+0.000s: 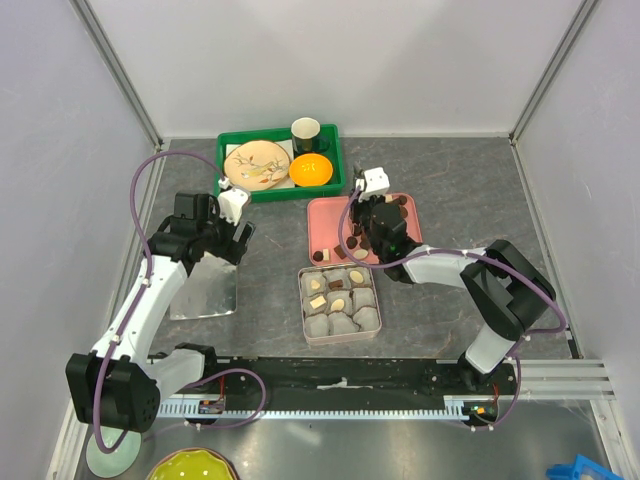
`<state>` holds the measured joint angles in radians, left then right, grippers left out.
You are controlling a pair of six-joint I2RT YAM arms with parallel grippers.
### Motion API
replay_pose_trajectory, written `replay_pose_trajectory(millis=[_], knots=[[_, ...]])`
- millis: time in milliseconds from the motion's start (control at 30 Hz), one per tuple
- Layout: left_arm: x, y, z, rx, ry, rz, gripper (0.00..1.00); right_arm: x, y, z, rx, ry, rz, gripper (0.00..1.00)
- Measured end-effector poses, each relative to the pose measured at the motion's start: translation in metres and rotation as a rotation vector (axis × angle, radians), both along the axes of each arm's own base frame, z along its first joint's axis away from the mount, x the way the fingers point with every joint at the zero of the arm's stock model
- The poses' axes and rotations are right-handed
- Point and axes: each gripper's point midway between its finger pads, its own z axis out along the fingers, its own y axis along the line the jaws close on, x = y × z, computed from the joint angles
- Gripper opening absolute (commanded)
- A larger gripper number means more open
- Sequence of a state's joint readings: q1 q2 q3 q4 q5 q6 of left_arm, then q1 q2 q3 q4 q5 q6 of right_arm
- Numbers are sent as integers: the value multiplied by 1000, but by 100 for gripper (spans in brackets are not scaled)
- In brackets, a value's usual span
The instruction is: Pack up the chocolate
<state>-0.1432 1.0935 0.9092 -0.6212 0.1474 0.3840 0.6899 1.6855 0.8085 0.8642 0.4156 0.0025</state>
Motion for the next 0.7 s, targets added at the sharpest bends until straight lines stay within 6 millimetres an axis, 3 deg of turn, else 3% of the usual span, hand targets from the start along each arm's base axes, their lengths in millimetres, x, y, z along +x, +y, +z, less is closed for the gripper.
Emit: replay_pose_trajectory(millis=[333,433,533,633,700], knots=[[0,2,2,5,-10,6,92,2,8,13,-6,-2,32,21],[0,2,2,7,-9,8,92,-3,7,35,11,-29,49,21],[0,2,2,9,-10,10,92,-13,3,69,50,-77,71,20],[0,2,2,9,-10,10,92,-33,-4,105,110,-130,105,20],[0,2,2,9,-10,10,92,-50,-9,114,131,-142,126,20]])
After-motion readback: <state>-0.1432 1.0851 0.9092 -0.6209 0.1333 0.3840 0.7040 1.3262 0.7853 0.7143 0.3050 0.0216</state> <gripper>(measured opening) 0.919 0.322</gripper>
